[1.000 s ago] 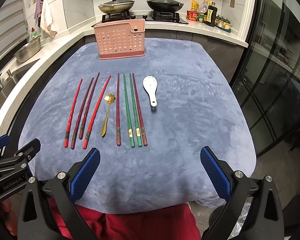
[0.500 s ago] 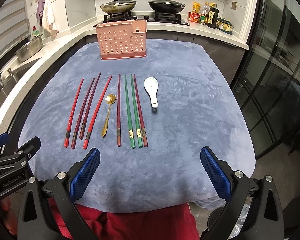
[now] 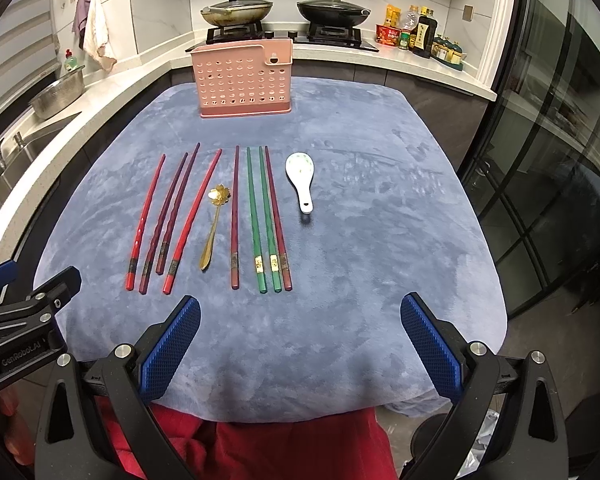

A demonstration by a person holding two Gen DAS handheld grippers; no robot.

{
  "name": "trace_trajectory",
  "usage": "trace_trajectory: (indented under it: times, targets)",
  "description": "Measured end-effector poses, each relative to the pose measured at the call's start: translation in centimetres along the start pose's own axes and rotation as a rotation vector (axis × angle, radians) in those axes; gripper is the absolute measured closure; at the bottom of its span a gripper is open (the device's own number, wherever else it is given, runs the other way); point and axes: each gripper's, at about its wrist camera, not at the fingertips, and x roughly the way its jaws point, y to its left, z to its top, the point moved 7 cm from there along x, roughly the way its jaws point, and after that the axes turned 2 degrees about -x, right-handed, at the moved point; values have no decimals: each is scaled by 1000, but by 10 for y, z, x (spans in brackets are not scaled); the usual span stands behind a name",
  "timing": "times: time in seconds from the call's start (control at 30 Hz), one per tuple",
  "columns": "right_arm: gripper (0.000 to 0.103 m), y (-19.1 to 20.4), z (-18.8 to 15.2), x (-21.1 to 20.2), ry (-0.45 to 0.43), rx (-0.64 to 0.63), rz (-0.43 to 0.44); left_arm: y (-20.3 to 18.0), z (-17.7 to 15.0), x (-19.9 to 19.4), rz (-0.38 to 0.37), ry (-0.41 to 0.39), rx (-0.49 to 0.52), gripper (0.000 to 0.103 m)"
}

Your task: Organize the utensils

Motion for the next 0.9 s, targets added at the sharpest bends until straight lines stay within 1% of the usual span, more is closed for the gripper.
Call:
trace_trajectory:
  times: [0.9]
  targets:
    - [7, -1, -2, -1, -3, -9, 6, -7, -2, 1, 0, -3, -2, 7]
